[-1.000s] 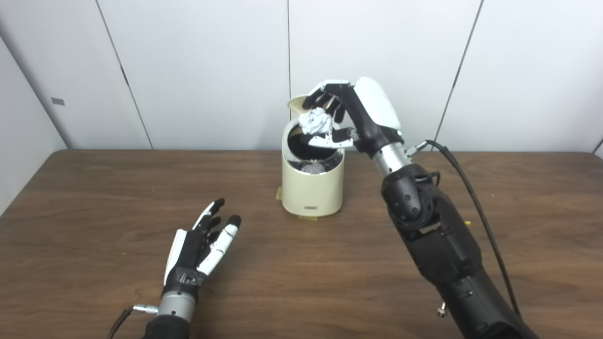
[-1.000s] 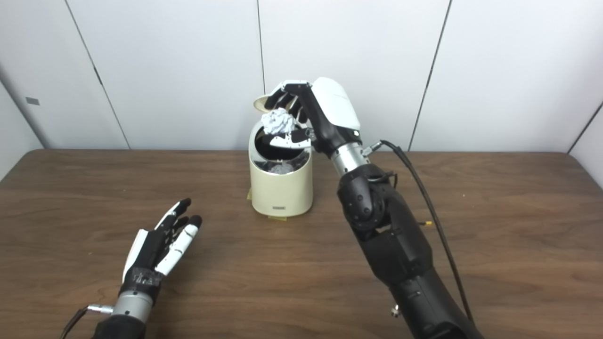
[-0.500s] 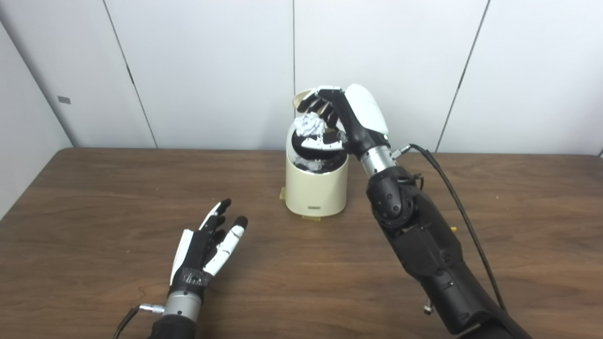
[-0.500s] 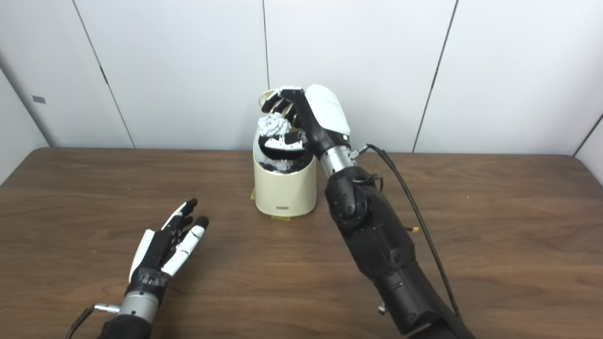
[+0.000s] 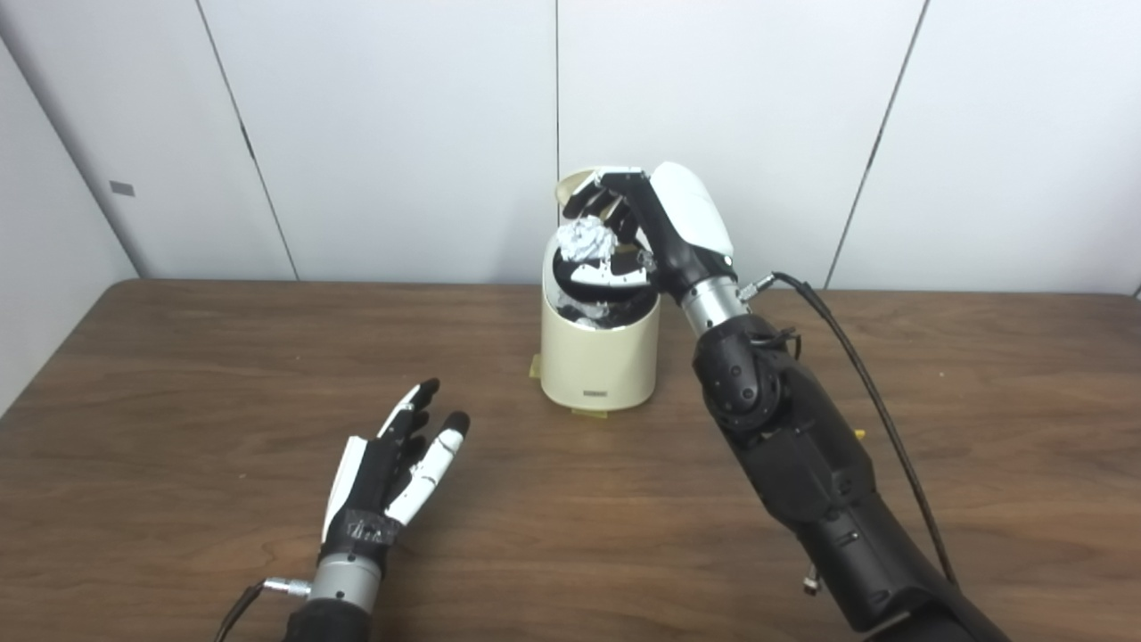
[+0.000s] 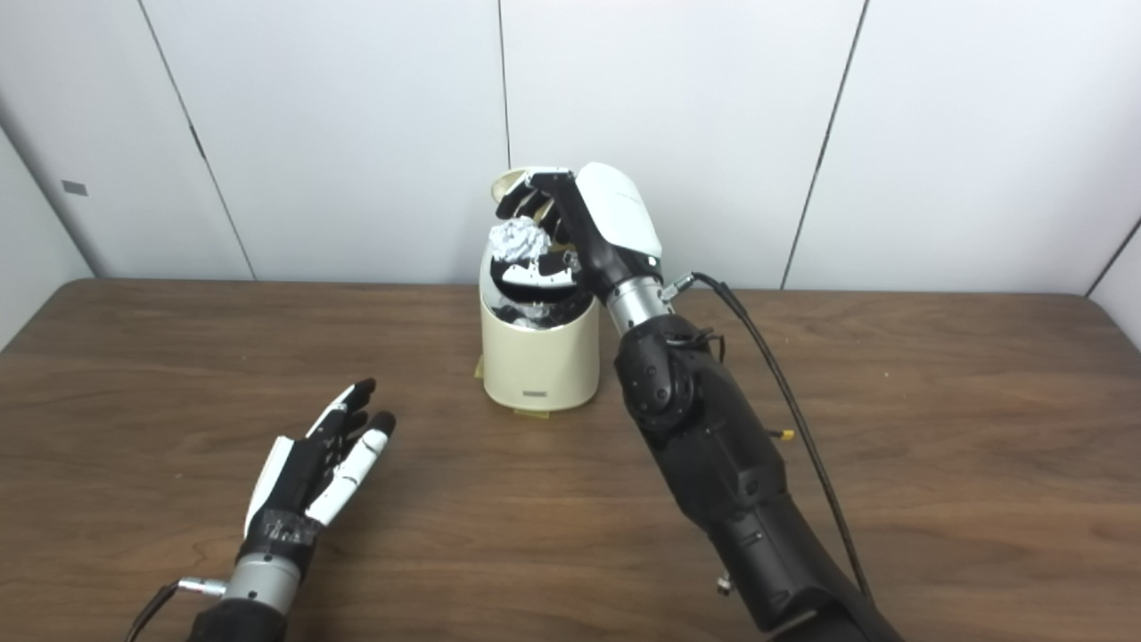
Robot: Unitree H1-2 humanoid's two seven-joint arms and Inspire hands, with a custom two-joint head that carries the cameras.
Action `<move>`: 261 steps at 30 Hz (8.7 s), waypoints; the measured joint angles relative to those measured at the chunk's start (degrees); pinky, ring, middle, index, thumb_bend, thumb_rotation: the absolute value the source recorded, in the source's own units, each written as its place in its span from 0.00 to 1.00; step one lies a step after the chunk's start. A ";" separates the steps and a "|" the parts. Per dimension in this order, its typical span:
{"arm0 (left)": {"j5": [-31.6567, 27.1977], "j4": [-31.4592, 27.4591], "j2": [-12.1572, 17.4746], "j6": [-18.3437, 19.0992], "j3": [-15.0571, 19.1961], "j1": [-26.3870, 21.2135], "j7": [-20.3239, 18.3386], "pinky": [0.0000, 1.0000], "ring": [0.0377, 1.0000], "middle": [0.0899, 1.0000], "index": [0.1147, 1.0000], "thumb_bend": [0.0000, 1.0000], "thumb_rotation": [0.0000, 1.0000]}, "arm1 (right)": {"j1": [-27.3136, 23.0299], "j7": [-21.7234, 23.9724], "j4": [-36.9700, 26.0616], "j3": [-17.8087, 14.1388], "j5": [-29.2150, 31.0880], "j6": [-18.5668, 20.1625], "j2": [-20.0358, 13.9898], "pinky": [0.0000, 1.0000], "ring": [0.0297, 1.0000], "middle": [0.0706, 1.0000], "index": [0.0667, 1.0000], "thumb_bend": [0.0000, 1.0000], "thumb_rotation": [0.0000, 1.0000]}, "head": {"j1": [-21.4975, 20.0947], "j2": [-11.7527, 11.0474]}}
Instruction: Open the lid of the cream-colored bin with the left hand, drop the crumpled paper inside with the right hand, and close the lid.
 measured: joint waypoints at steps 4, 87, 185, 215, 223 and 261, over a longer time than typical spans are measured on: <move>-0.16 -0.17 0.02 0.07 0.38 0.05 0.00 0.89 0.93 0.95 0.96 0.64 0.73 | 0.06 0.12 -0.72 0.80 -1.46 0.76 -0.68 0.34 0.41 0.49 0.48 0.50 0.00 | 0.00 0.09; -15.91 17.09 -0.79 2.02 7.07 -24.02 1.28 0.90 0.93 0.94 0.93 0.55 0.77 | 27.21 12.53 -27.17 -15.73 26.70 17.73 -4.49 0.72 0.80 0.81 0.78 0.54 0.69 | -0.97 -2.20; 32.24 26.63 13.04 -18.03 -20.10 -38.04 -5.47 0.83 0.89 0.84 0.65 0.55 1.00 | 37.31 10.82 -25.88 -13.67 34.48 12.07 -1.98 0.79 0.91 0.90 0.96 0.53 1.00 | -1.05 -3.87; 38.37 21.07 13.25 -19.70 -22.53 -32.54 -5.61 0.81 0.92 0.89 0.68 0.54 0.99 | 39.42 11.78 -33.21 -13.64 33.99 21.01 -2.52 0.78 0.91 0.91 0.96 0.50 1.00 | -2.64 1.32; 44.51 21.40 15.30 -20.25 -26.64 -33.97 -5.64 0.92 0.97 0.94 0.74 0.59 1.00 | 40.37 12.12 -34.89 -13.45 33.42 22.25 -3.13 0.78 0.91 0.91 0.96 0.53 1.00 | -2.55 2.11; 1.32 0.53 1.75 -11.12 1.60 -7.91 -2.58 0.81 0.83 0.82 0.85 0.44 0.88 | 39.14 9.12 -32.08 -21.66 45.21 13.08 3.26 0.75 0.85 0.86 0.87 0.58 0.90 | -1.23 0.62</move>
